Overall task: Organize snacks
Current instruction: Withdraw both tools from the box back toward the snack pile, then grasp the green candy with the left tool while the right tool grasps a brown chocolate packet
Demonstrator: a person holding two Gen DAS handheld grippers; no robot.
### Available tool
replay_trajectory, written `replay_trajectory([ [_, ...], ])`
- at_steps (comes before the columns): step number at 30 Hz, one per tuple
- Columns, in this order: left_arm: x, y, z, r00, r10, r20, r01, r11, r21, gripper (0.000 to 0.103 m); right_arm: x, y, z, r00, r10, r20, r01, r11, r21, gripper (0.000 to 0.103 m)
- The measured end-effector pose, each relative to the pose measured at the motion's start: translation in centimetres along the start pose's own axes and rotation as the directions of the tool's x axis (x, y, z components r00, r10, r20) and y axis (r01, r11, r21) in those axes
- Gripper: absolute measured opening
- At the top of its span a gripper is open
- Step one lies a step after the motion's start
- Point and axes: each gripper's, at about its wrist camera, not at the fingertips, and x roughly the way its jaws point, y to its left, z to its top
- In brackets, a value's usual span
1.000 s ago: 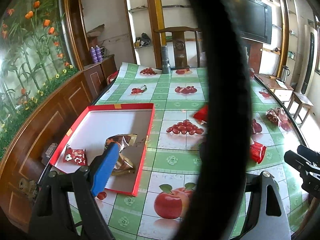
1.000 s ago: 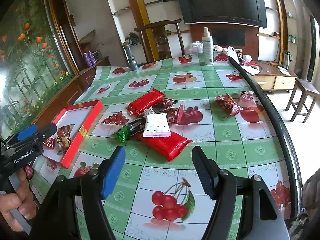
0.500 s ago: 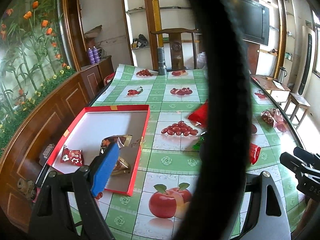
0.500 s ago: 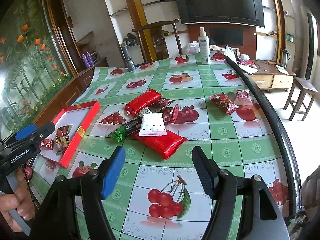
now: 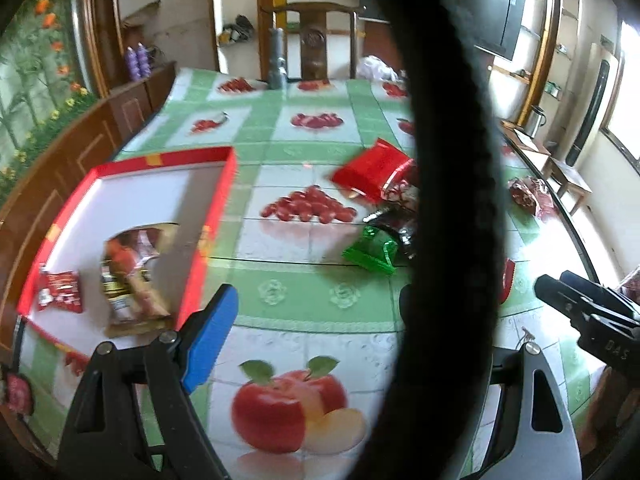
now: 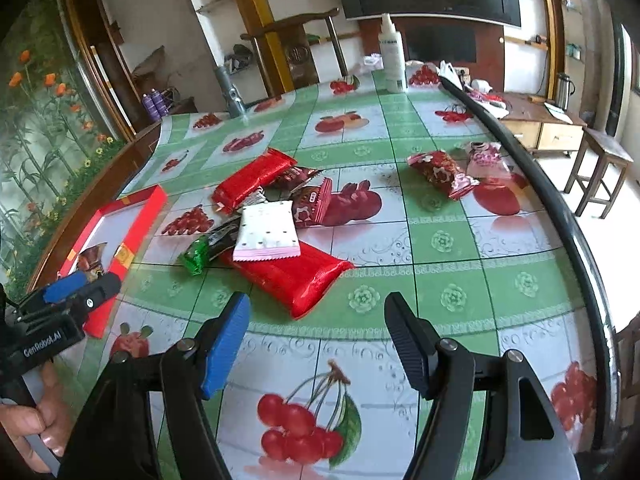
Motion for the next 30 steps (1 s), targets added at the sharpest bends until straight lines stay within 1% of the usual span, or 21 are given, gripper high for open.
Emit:
replay_trajectory([
  [6,2.8,-2.0,1.6,0.998,-0.052,-0.030,0.054,0.995,0.078,0.083,2.1,0.1,1.2,0.999,0.031,-0.039,-0.033,0.999,-0.035,0.070],
  [11,5.7,-2.7,2.3,0.992,-0.086,-0.093,0.097,0.988,0.118,0.083,3.5,0.0,2.1,0.996,0.064,-0.066,-0.068,0.996,-0.056,0.070],
  [15,7.0,-2.5,2.2,0.990,-0.085,-0.114,0.099,0.988,0.123,0.083,4.5,-0.2,3.2,0.995,0.073,-0.072,-0.078,0.995,-0.057,0.070],
  [19,7.6,-2.1,2.2,0.985,-0.117,-0.129,0.132,0.985,0.113,0.082,6.0,-0.3,4.9,0.994,0.072,-0.078,-0.075,0.997,-0.030,0.069],
  [21,7.8,-1.9,2.2,0.982,-0.134,-0.132,0.150,0.981,0.120,0.082,6.7,-0.2,5.7,0.994,0.071,-0.080,-0.073,0.997,-0.025,0.067],
  [23,8.1,-1.8,2.3,0.978,-0.156,-0.140,0.174,0.977,0.125,0.078,7.3,-0.2,6.4,0.994,0.073,-0.086,-0.074,0.997,-0.015,0.059],
  [25,8.4,-1.8,2.3,0.975,-0.170,-0.145,0.189,0.973,0.129,0.077,8.0,-0.1,7.4,0.993,0.086,-0.084,-0.085,0.996,0.007,0.057],
  [28,8.7,-1.8,2.4,0.975,-0.172,-0.140,0.191,0.972,0.134,0.077,9.1,1.0,9.1,0.993,0.084,-0.086,-0.087,0.996,-0.022,0.057],
  [30,8.7,-1.6,2.5,0.974,-0.179,-0.140,0.196,0.973,0.125,0.076,10.0,2.3,10.3,0.989,0.110,-0.102,-0.116,0.992,-0.053,0.057],
])
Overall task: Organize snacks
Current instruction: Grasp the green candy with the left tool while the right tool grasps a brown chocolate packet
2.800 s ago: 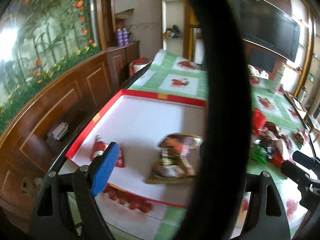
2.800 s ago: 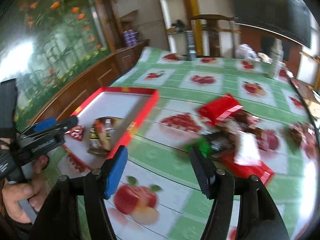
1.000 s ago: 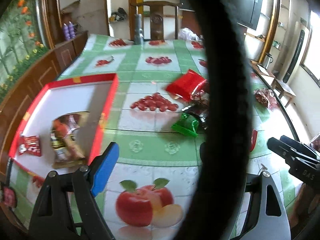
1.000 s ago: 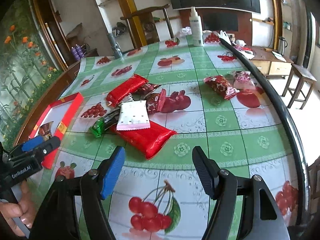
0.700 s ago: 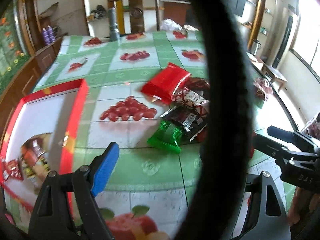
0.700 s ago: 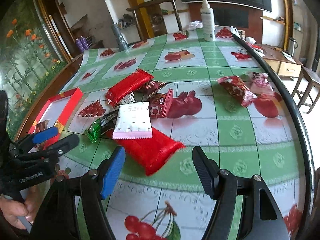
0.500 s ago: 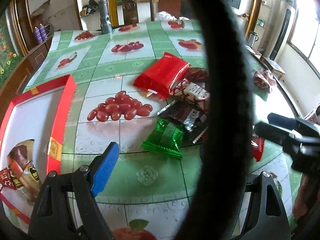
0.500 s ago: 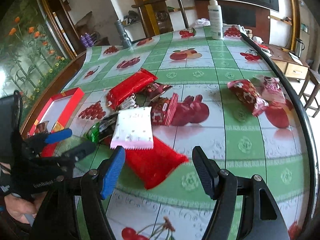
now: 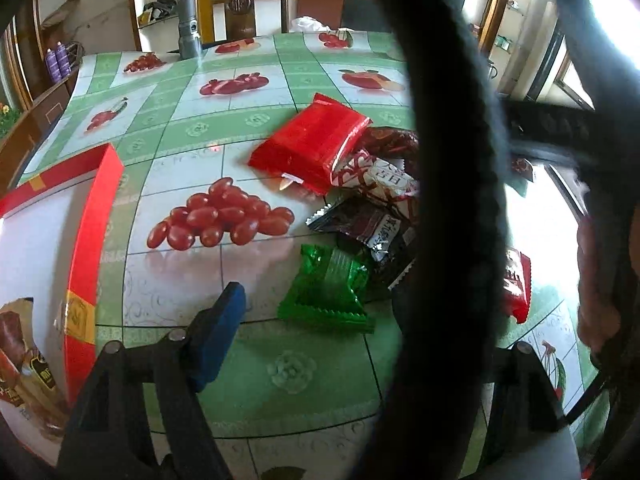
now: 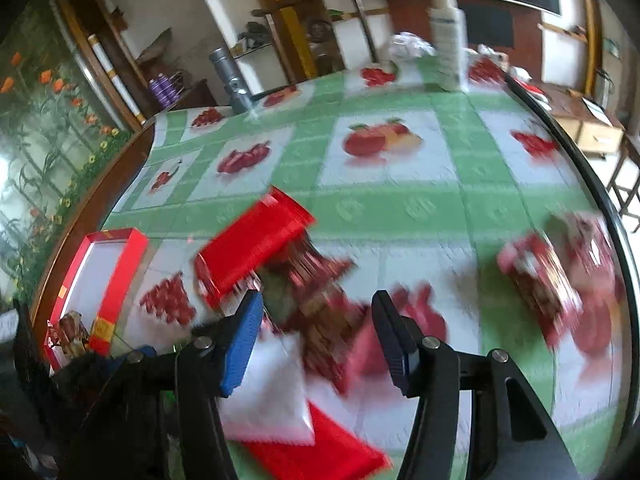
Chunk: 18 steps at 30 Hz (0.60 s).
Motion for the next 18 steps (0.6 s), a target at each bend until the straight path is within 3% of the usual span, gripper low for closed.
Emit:
replay_trajectory([
  [5,0.0,0.8,0.3,1.000,-0.017,0.002,0.017,1.000,-0.022,0.076,2.3,2.0,2.2,0.999,0.008,-0.047,-0.013,0.996,-0.094,0.057],
  [11,-0.1,1.2,0.5,0.995,-0.096,-0.002,0.096,0.995,-0.011,0.076,4.0,0.1,2.3,0.994,-0.009,-0.104,-0.002,0.994,-0.106,0.056],
  [13,-0.1,1.3,0.5,0.993,-0.117,-0.003,0.116,0.993,-0.012,0.076,4.6,-0.4,2.3,0.992,-0.008,-0.128,-0.005,0.995,-0.100,0.051],
  [18,-0.1,1.2,0.7,0.992,-0.128,-0.006,0.128,0.992,-0.001,0.075,5.0,0.2,1.9,0.990,0.004,-0.144,-0.027,0.987,-0.158,0.048],
])
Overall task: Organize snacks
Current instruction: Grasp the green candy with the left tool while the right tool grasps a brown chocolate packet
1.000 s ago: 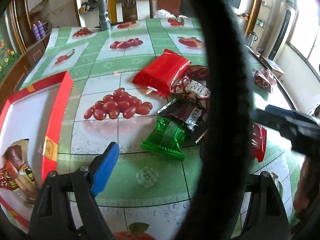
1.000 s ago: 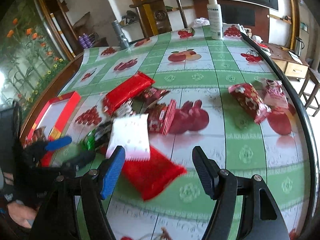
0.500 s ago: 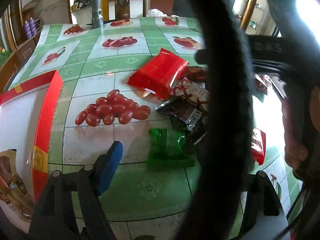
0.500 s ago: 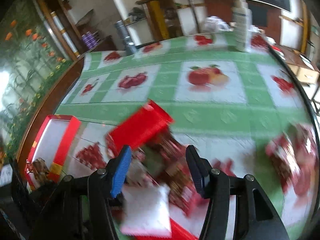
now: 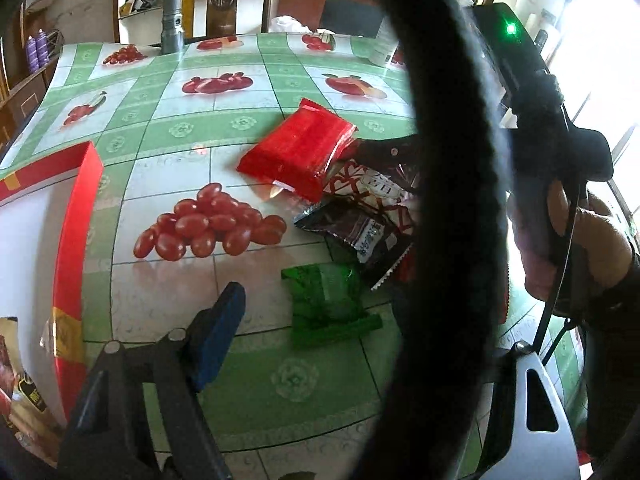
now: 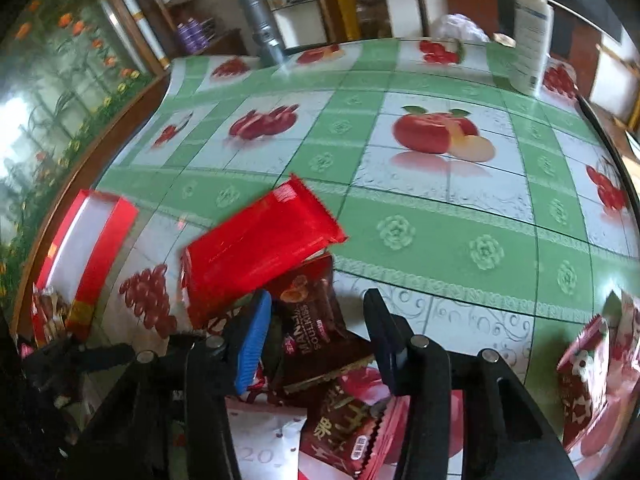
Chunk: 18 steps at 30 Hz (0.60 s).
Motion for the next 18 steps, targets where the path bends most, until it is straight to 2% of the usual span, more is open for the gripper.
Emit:
replay_trajectory([
  [1,0.1,-0.2,0.1,1.000,0.008,-0.002,-0.008,1.000,0.007,0.075,0.1,0.1,0.1,1.000,-0.007,-0.002,0.007,1.000,-0.010,0.047],
  [3,0.3,-0.6,0.1,1.000,0.025,-0.005,-0.025,0.999,0.020,0.074,0.2,0.4,0.1,0.999,-0.035,-0.003,0.035,0.999,-0.035,0.040],
  [4,0.3,-0.7,0.0,1.000,0.029,-0.003,-0.029,0.999,0.025,0.070,0.2,0.4,-0.1,0.999,-0.044,-0.003,0.043,0.998,-0.040,0.032],
  [6,0.3,-1.0,-0.1,1.000,0.031,0.001,-0.031,0.999,0.034,0.061,-0.1,0.2,-0.4,0.999,-0.038,0.003,0.038,0.999,-0.032,0.031],
  [8,0.3,-1.1,-0.1,1.000,0.022,0.001,-0.022,0.999,0.028,0.044,-0.2,-0.1,-0.6,0.999,-0.032,0.011,0.032,0.999,-0.024,0.029],
  [10,0.3,-1.1,0.0,1.000,-0.007,-0.003,0.007,1.000,0.007,0.038,-0.4,-0.4,-0.8,1.000,-0.021,0.021,0.021,1.000,-0.003,0.028],
  [12,0.3,-1.0,0.0,1.000,-0.020,-0.003,0.020,1.000,-0.003,0.037,-0.6,-0.7,-1.0,1.000,-0.007,0.029,0.007,1.000,0.023,0.028],
  [13,0.2,-1.0,-0.1,1.000,-0.021,-0.002,0.021,1.000,-0.004,0.033,-0.8,-0.8,-1.2,0.999,-0.005,0.033,0.004,0.999,0.033,0.028],
  [18,-0.2,-1.4,-0.5,1.000,-0.016,-0.002,0.015,1.000,-0.015,0.032,-2.5,-1.1,-2.4,0.997,0.028,0.070,-0.034,0.996,0.080,0.028],
])
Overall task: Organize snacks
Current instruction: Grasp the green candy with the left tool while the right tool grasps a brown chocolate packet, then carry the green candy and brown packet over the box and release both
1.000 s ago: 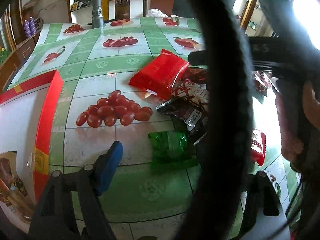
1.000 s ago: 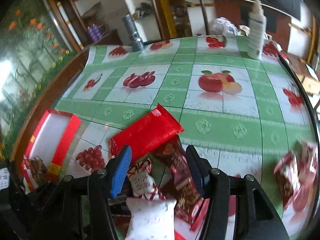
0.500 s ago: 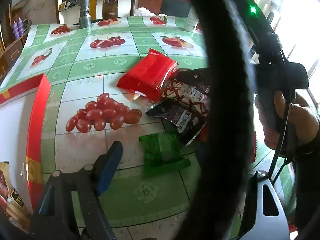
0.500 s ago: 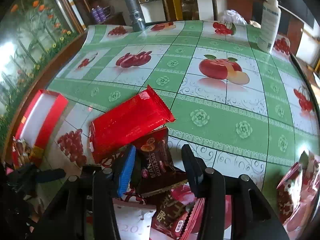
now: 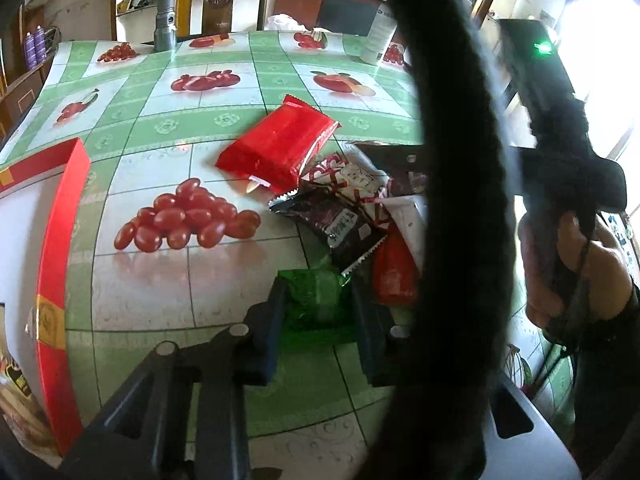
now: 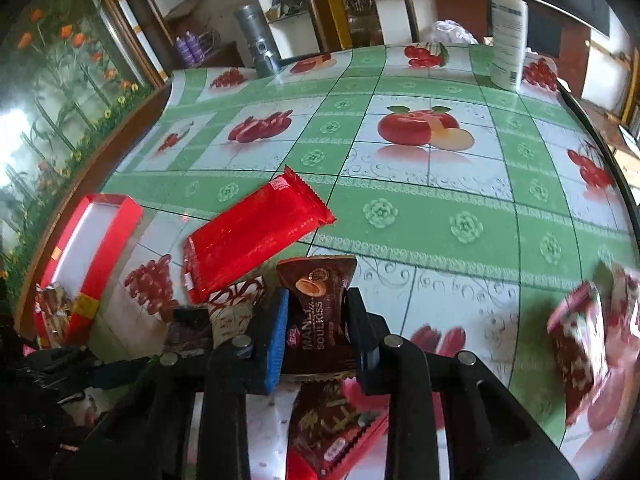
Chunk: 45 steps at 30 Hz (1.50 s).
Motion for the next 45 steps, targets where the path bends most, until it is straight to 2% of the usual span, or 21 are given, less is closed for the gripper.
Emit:
replay_trajectory([
  [3,-0.7,-0.4,-0.4,1.000,0.018,0.014,-0.018,1.000,-0.003,0.028,-1.8,0.0,-0.8,0.999,0.020,0.029,-0.021,1.000,0.023,0.028],
  [17,-6.4,-2.0,-2.9,0.994,0.036,0.107,-0.034,0.999,-0.024,0.028,-10.5,1.0,-6.8,0.983,0.031,0.178,-0.046,0.996,0.082,0.028],
  [22,-8.0,-2.4,-3.6,0.987,0.087,0.133,-0.082,0.996,-0.042,0.028,-12.4,2.0,-9.1,0.979,0.007,0.206,-0.023,0.997,0.076,0.028],
  [32,-10.8,-3.4,-5.3,0.973,0.140,0.184,-0.133,0.990,-0.053,0.028,-13.3,5.0,-11.7,0.979,-0.029,0.201,0.019,0.999,0.049,0.028],
  [40,-12.2,-1.7,-6.0,0.959,0.193,0.207,-0.175,0.979,-0.104,0.028,-13.2,7.0,-12.6,0.979,-0.025,0.204,0.022,1.000,0.015,0.027],
  [45,-12.6,-0.2,-6.1,0.944,0.256,0.209,-0.229,0.962,-0.149,0.028,-12.7,8.3,-12.7,0.979,-0.012,0.202,0.012,1.000,0.000,0.027],
])
